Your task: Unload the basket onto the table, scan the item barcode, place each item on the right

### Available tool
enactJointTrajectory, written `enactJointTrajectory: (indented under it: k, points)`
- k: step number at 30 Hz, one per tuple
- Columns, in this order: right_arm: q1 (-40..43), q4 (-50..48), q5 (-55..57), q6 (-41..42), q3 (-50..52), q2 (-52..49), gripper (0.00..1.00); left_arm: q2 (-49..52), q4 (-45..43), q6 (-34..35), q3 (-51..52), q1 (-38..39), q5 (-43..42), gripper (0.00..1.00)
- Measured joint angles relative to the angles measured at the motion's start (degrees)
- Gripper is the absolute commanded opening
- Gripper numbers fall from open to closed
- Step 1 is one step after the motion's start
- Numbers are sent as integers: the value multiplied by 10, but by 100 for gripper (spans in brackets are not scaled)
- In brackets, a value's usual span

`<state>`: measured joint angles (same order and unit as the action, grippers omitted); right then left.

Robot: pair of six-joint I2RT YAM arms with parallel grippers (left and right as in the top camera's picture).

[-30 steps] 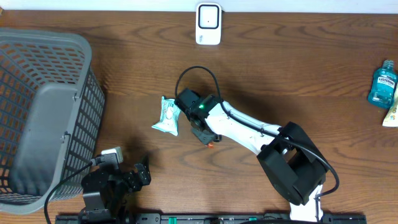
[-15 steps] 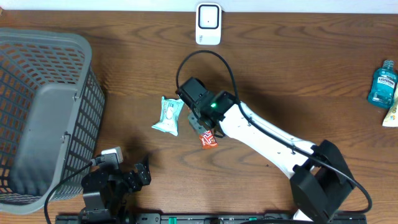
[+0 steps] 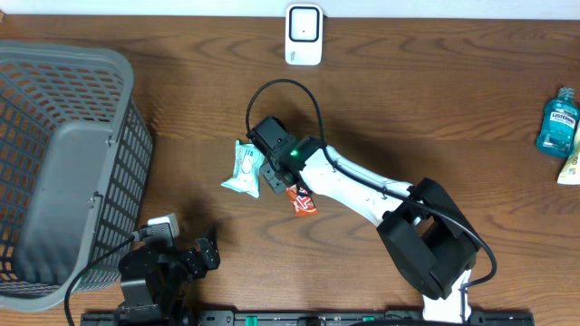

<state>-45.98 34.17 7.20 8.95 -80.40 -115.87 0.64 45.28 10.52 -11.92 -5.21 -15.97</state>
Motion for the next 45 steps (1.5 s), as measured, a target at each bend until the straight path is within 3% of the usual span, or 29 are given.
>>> enactJointTrajectory:
  k: [19, 27, 34, 38, 45]
  points:
    - [8, -27, 29, 11, 41, 0, 32, 0, 0, 0, 0, 0, 0, 98]
    - [13, -53, 28, 13, 56, 1, 2, 0, 0, 0, 0, 0, 0, 98]
    - [16, -47, 19, 13, 55, 1, 1, 0, 0, 0, 0, 0, 0, 98]
    - [43, 30, -67, 8, 29, 1, 1, 0, 0, 0, 0, 0, 0, 98]
    - [165, 142, -399, -73, -24, 1, 1, 0, 0, 0, 0, 0, 0, 98]
